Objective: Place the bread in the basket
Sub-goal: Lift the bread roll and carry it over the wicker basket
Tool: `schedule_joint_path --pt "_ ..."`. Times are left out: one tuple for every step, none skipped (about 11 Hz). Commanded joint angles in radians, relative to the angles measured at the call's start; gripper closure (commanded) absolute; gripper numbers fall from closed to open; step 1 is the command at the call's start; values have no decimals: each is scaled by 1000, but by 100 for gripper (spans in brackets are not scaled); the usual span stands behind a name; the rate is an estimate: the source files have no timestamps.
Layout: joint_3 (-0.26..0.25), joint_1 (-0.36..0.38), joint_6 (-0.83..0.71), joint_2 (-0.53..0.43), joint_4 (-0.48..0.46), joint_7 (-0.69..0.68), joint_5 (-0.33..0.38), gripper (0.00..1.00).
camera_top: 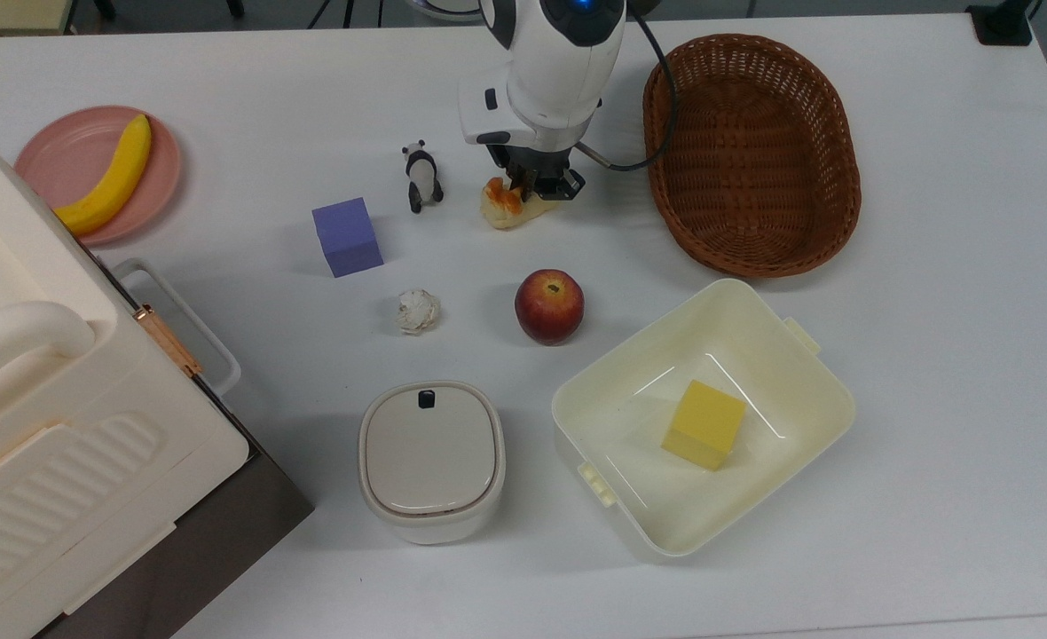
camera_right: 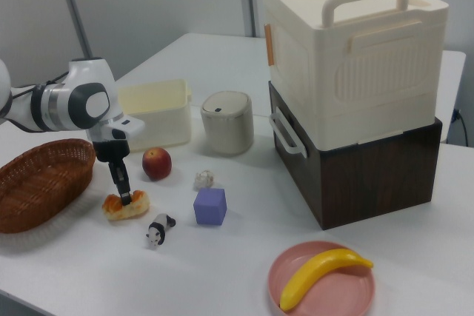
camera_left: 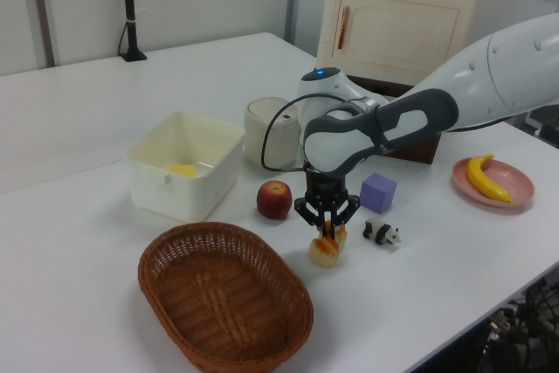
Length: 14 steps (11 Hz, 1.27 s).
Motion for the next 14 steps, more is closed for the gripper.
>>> schedule_joint_path --pt "-18 23 7 -30 52 -48 -17 91" --pt "-12 25 -9 -48 78 -50 -16 91" --pt "12 25 -39 -62 110 -50 -13 91" --pt "49 22 -45 -67 150 -48 -10 90" --pt "77 22 -45 -67 185 -45 -5 90" --pt "112 20 -45 -67 220 -44 -2 90" --pt "141 19 -43 -64 256 -41 0 90" --pt "170 20 -43 -64 285 -41 1 90" --pt "203 22 -42 -62 302 -39 1 90" --pt "238 23 -40 -56 305 -39 1 90" --pt "278 23 -39 -44 305 -41 1 88" --pt "302 25 -40 -39 304 -45 0 87" --pt "321 34 -40 -36 297 -45 0 87" --pt "324 54 -43 -27 294 -44 0 87"
